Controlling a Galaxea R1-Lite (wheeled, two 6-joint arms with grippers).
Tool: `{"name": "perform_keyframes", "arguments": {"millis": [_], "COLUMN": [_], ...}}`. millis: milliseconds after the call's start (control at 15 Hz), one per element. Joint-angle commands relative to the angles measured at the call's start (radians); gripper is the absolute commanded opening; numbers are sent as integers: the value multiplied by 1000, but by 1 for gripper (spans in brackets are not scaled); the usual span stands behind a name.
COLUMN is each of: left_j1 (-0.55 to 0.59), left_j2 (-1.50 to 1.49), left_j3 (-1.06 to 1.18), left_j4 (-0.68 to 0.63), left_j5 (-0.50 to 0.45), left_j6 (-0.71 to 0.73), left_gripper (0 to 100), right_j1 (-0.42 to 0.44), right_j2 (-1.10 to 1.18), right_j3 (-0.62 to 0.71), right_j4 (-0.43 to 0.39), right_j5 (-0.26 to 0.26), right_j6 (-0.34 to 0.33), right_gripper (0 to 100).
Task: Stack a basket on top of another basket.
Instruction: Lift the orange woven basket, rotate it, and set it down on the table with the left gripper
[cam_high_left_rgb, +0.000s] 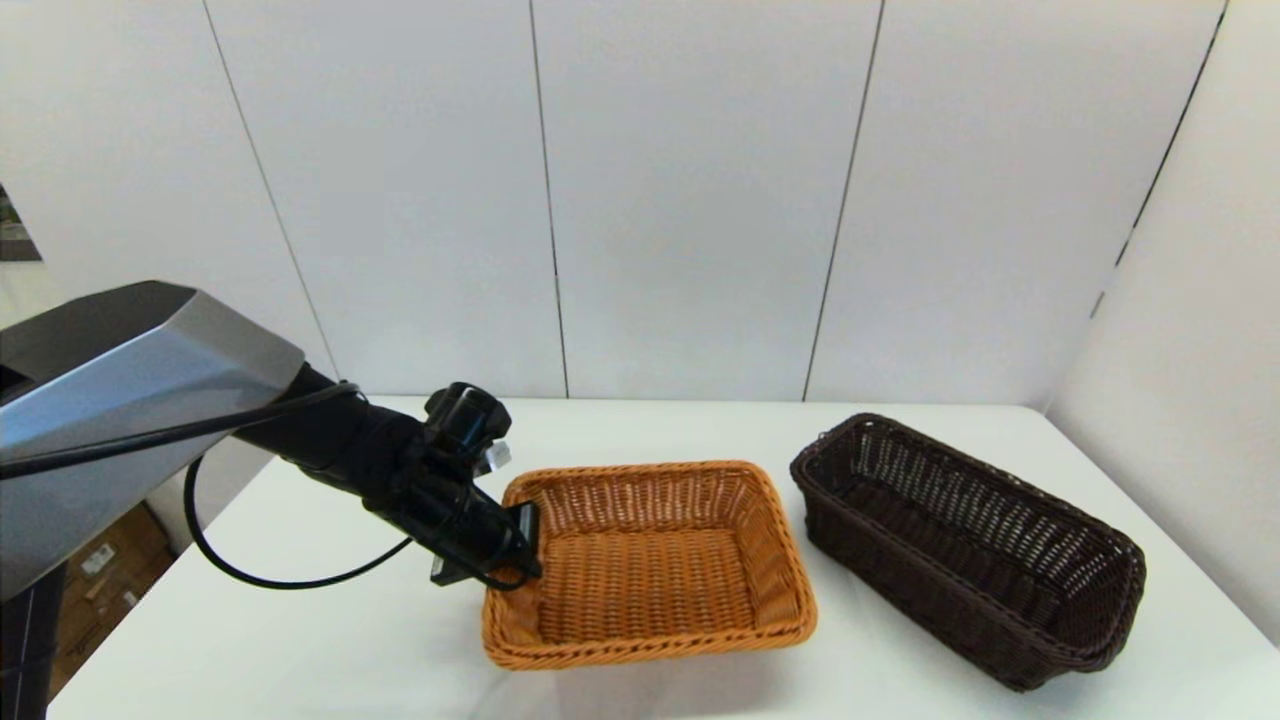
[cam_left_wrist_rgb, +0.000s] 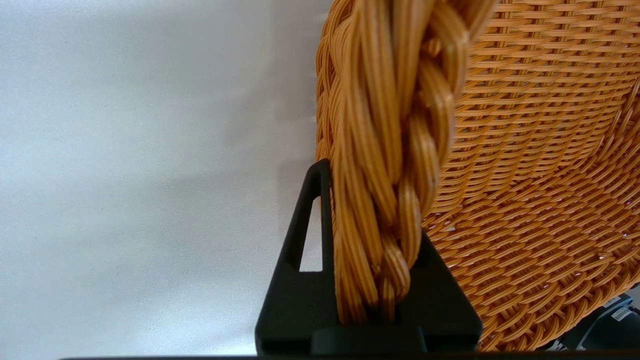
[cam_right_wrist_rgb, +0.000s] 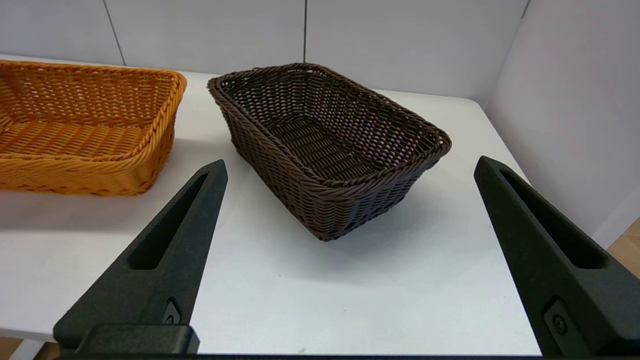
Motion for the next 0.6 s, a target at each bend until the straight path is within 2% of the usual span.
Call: {"name": "perform_keyframes", "arguments": {"millis": [67, 600], "left_j1": [0, 0], "left_j2": [1, -5], "left_j3": [0, 8], "left_j4": [1, 1], "left_j5": [-2, -2], "left_j6": [-1, 1], "left_gripper": [0, 0], "right_j1": [0, 0], "right_j2": [1, 1], "right_j3": [0, 0], "right_j4": [0, 1], "right_j5": [0, 0], "right_j6": [-1, -1], "right_gripper": [100, 100]}}
